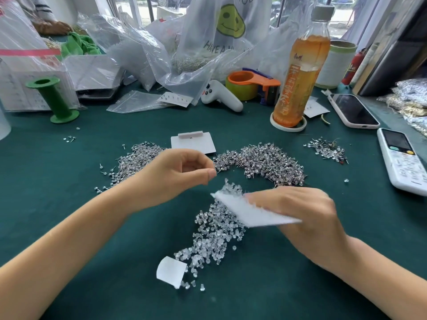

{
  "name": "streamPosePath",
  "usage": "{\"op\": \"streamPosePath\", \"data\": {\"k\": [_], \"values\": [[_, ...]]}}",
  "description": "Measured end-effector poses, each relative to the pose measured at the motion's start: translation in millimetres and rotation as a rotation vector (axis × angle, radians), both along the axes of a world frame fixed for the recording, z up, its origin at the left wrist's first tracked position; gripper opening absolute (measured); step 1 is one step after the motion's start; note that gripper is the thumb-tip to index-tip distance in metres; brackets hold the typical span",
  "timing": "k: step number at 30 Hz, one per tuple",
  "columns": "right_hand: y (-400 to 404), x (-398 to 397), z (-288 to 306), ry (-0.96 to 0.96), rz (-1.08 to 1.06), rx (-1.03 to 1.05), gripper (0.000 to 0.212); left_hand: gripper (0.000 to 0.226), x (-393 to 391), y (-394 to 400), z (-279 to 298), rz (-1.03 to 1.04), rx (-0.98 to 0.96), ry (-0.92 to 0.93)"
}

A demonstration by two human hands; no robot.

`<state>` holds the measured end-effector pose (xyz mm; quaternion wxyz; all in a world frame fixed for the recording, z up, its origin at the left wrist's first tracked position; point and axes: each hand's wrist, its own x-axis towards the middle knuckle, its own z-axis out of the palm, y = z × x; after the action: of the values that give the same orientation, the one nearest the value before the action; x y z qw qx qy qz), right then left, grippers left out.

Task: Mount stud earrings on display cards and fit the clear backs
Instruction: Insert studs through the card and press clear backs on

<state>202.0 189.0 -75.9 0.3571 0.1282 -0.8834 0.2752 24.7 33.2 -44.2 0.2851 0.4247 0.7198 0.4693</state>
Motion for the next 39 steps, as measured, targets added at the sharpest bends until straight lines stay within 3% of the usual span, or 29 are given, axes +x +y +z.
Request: {"op": "streamPosePath", "data": {"k": [3,7,11,39], "values": [[5,-1,3,0.046,-0.043,0.421,0.015,0.006,9,-1,5,-0.112,0.005,-0.074],[0,-3,3,0.084,-0.030,0.622,0.013,0.013,22,-2,4,-0.230,-0.008,-0.088],[-2,-3,2,0.076,-0.011,0.672,0.017,0.003,27,-3,0,-0.233,-0.018,0.022],[-4,-2,-1,0.084,-0.045,0.726,0.016,0.002,27,-4,-2,-0.244,-0.083,0.100]]}}
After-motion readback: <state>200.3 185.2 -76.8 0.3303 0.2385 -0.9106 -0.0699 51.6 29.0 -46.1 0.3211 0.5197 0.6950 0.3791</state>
